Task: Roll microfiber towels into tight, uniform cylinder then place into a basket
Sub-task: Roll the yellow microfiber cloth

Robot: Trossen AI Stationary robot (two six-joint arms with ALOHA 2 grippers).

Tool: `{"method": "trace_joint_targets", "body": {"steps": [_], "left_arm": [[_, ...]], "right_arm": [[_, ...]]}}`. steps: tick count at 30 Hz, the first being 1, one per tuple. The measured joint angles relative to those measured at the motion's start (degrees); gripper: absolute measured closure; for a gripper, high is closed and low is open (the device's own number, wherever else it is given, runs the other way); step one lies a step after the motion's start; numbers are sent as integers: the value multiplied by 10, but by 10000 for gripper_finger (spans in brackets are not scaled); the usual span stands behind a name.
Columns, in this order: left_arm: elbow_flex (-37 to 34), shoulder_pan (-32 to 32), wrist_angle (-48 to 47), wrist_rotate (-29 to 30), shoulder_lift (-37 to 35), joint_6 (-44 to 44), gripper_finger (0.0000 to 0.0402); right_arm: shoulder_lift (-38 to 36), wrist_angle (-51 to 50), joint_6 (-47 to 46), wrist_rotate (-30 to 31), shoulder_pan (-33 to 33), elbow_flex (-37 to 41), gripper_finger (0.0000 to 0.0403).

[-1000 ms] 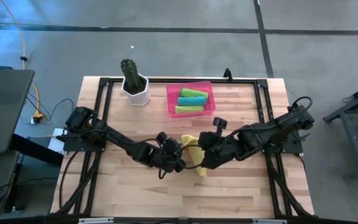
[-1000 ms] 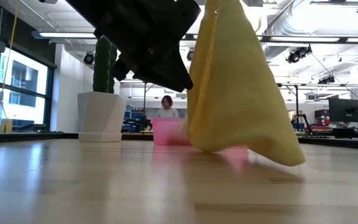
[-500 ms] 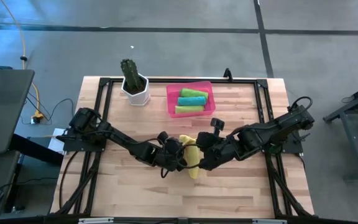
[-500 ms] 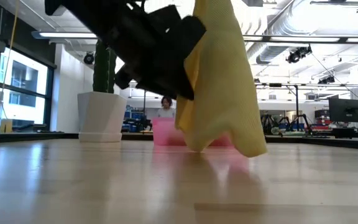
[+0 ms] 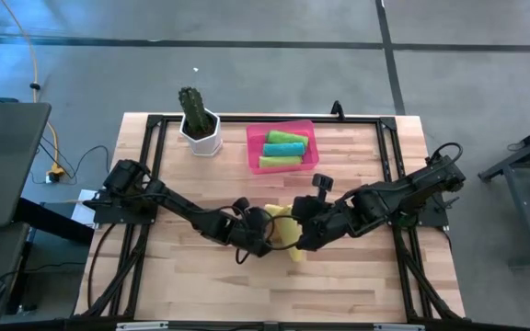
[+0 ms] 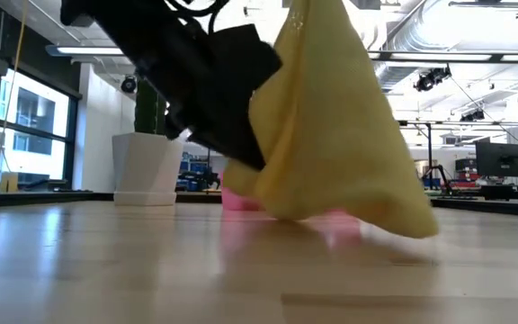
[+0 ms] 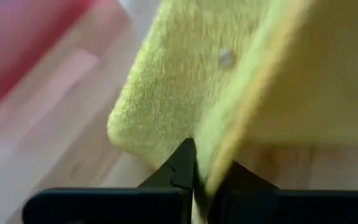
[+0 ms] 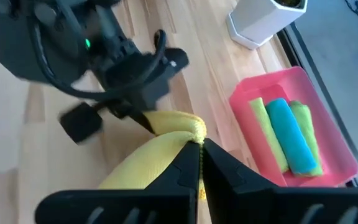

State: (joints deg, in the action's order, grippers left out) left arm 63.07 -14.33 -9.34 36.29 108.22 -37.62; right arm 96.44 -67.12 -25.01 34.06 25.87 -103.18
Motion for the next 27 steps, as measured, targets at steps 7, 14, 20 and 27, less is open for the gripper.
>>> {"method": "trace_joint_targets", "body": {"steps": [7, 14, 20, 27], "left_arm": [[0, -17, -133, -58, -60, 19, 399], [0, -39, -294, -26, -175, 19, 401], [1, -50, -384, 25, -270, 21, 401], [0, -52, -434, 33, -341, 76, 401]], "right_arm": [[0, -98, -8, 42, 1, 0, 403], [-7, -84, 7, 109, -4, 47, 403], [-6, 53, 114, 65, -13, 141, 403], [-16, 124, 433, -33, -17, 188, 403]]}}
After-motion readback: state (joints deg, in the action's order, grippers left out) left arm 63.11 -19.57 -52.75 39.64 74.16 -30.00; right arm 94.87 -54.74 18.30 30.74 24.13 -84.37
